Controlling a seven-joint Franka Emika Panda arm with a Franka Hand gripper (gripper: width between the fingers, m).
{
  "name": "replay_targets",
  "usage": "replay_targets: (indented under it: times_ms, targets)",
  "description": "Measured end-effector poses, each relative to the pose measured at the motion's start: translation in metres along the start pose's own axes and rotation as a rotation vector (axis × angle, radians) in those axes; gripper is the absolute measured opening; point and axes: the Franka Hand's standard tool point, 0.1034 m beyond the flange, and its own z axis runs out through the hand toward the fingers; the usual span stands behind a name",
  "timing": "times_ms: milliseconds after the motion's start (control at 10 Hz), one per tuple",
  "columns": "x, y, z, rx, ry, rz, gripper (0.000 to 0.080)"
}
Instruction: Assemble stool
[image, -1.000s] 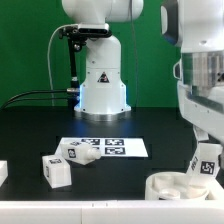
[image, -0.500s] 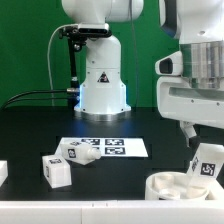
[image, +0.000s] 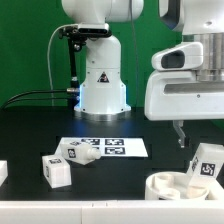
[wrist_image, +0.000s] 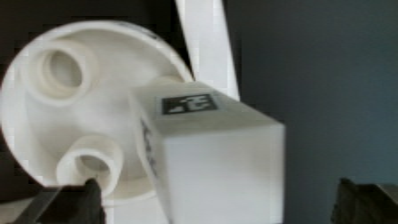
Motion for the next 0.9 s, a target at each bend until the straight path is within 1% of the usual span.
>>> replay_targets:
  times_ms: [100,200,400,500,600,700,800,900]
  targets:
    - [0.005,0.005,0.000,0.002,0.036,0.001,0.0649]
    - [0.005,0.007,0.001,-0.008,0.039,-0.092,0.0649]
    - [0.005,0.008,0.001,-0.016,0.038,-0.217,0.0649]
    - [0.003,0.003,-0.001,-0.042,0.026,-0.375,0.0649]
    - [0.000,-0.005,-0.005,-0.059,0.001,-0.538,0.0649]
    - [-0.001,-0.010,-0.008,-0.069,-0.026,-0.686,0.0649]
    - [0.002,-0.006,-0.009,-0.061,-0.015,-0.776,0.0649]
    - [0.007,0.009,-0.009,-0.067,0.015,-0.812,0.0649]
